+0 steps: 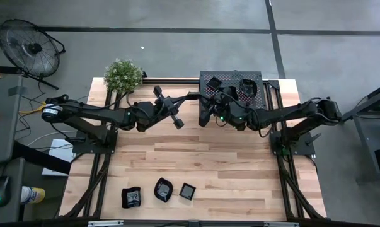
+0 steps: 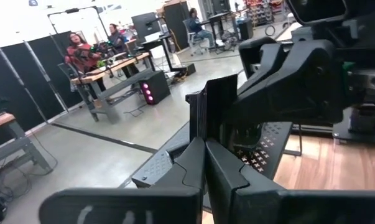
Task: Pick & Place Mini shaped plates
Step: Stack the black square plate on top of the black square plates on the shelf
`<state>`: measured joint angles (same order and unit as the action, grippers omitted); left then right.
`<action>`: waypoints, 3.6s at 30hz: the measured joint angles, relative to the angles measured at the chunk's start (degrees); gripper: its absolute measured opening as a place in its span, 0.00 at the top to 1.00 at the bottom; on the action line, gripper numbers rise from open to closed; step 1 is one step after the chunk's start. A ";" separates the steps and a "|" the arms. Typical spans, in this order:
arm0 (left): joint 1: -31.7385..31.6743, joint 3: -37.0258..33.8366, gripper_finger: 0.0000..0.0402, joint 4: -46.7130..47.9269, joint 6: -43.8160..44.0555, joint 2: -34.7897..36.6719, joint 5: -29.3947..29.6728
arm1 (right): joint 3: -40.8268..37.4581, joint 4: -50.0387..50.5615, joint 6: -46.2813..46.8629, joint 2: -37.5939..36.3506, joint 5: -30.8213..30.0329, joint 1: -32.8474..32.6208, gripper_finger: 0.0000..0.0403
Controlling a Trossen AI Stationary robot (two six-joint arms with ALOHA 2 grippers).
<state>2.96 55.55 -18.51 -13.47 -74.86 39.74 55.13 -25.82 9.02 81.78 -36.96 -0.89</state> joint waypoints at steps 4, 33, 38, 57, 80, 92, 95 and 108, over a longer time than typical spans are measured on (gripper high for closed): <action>-0.02 0.00 0.98 1.68 0.02 0.05 -1.79 | -0.04 0.17 0.00 0.00 0.12 0.04 1.00; 0.04 0.00 0.60 1.31 -9.45 0.04 -2.88 | -0.01 6.60 4.41 -1.52 3.45 2.82 1.00; 0.04 -0.03 0.60 -1.39 -10.77 1.10 -1.29 | -0.01 10.98 4.76 -3.62 4.50 4.97 1.00; -9.33 0.00 0.60 11.50 -1.67 13.51 -6.37 | 5.42 26.66 4.85 -10.88 21.55 21.73 1.00; -22.79 0.00 0.60 20.89 3.53 18.13 -26.11 | 38.75 68.77 -1.95 3.57 49.55 45.35 1.00; -22.86 0.00 0.60 23.26 3.26 18.46 -27.34 | 53.85 82.49 -7.61 17.05 54.97 46.69 1.00; -22.86 0.00 0.60 23.17 3.28 18.46 -27.36 | 56.20 83.13 -7.99 19.10 56.27 46.69 1.00; -22.84 0.00 0.60 23.99 3.30 18.46 -27.36 | 57.21 83.99 -11.90 22.97 60.09 48.42 1.00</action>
<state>-19.88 55.55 5.48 -10.17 -56.40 12.38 112.33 58.17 -2.89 104.75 23.13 47.53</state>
